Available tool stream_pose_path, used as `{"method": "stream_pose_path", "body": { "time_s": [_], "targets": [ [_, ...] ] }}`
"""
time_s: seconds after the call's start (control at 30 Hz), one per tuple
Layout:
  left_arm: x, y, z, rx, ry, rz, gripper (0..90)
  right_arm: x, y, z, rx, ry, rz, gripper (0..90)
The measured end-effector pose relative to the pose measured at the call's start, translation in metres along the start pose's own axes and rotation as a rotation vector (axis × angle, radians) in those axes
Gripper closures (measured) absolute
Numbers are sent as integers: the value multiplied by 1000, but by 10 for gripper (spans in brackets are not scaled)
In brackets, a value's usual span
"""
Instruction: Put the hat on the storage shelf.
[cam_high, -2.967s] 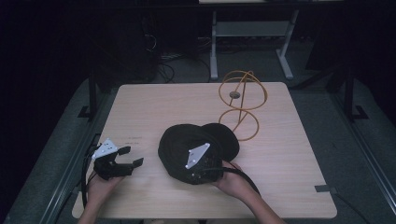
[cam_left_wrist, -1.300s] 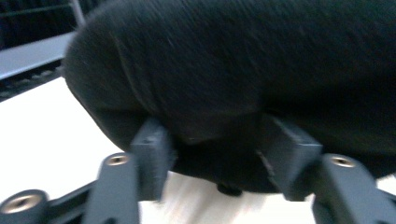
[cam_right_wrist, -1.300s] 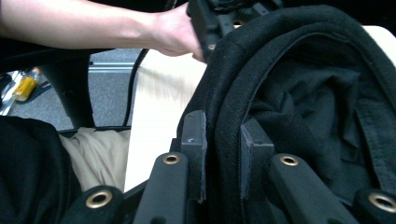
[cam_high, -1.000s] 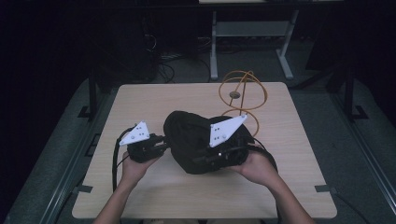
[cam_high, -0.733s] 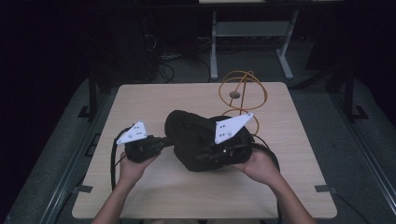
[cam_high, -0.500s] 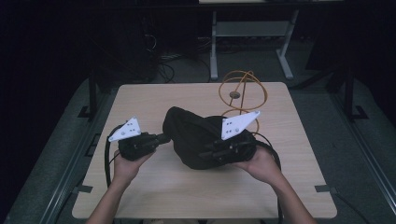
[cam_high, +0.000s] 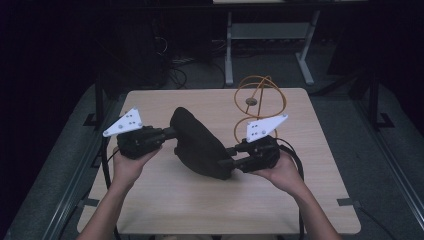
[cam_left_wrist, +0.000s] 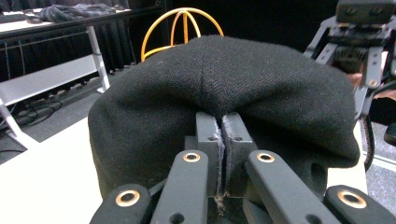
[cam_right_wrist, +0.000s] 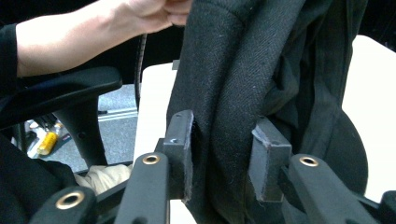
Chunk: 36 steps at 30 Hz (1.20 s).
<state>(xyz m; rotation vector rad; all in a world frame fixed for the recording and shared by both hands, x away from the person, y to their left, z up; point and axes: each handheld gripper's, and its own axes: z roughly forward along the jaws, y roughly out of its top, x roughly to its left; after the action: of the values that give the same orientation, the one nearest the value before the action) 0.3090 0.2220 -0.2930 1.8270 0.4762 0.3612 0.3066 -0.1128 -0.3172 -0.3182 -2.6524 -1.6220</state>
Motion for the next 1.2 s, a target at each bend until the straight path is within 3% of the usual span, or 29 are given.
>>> {"method": "stream_pose_path", "body": {
  "time_s": [0.2,0.23,0.4,0.63,0.9,1.2],
  "targets": [
    [-1,17,3,22,5,23,883,-5,-6,-3,-32,-5,22,557],
    [-1,18,4,28,5,23,883,-6,-9,-7,-46,-30,37,467],
    [3,24,6,29,14,18,883,-9,-19,-21,-67,-84,82,386],
    [9,35,9,47,20,17,883,-12,-49,-37,-56,-159,126,360],
    [16,52,18,45,-2,24,884,-13,-89,-57,-40,-236,190,356],
    [30,67,31,28,-14,-13,884,-12,-115,-74,-21,-304,222,350]
  ]
}}
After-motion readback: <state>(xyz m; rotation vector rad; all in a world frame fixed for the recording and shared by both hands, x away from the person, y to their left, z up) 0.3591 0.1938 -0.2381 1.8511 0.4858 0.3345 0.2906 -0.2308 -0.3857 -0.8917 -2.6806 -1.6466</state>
